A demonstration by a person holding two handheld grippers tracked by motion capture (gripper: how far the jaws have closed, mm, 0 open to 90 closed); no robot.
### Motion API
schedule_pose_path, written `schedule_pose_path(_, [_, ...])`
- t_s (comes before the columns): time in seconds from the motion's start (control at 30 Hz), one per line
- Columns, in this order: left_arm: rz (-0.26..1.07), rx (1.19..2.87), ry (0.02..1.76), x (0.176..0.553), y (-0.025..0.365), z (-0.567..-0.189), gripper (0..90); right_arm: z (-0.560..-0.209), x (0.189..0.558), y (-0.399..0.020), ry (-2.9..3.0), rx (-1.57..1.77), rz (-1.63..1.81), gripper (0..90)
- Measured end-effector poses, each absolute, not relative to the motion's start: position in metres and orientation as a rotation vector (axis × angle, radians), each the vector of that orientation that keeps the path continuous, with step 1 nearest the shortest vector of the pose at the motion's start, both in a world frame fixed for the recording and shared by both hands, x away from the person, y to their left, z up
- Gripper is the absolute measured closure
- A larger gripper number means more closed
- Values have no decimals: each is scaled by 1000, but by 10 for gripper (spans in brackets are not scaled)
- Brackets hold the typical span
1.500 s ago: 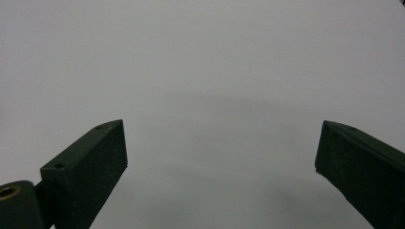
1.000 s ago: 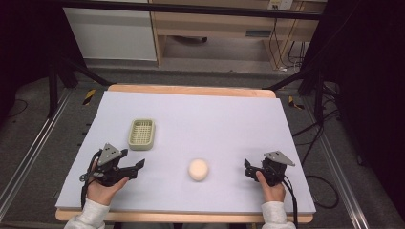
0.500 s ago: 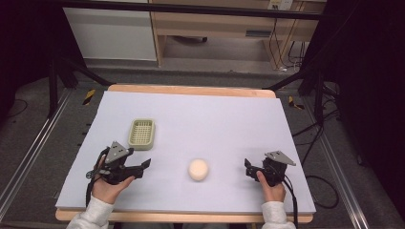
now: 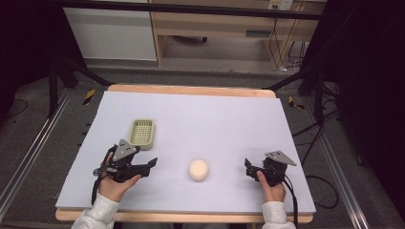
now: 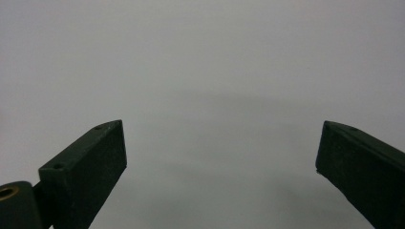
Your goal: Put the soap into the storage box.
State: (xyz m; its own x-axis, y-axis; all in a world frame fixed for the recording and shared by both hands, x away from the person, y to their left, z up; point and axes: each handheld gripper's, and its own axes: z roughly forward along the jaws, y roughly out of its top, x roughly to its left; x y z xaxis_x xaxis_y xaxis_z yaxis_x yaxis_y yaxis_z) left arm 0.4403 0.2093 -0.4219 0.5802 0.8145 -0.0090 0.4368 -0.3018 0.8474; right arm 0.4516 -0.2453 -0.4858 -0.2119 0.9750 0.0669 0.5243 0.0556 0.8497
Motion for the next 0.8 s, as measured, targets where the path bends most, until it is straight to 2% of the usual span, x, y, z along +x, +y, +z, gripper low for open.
schedule_pose_path(0.8, [513,1957,966,451,169,-422,232,-486,452,-245,1795,1491,1054,37])
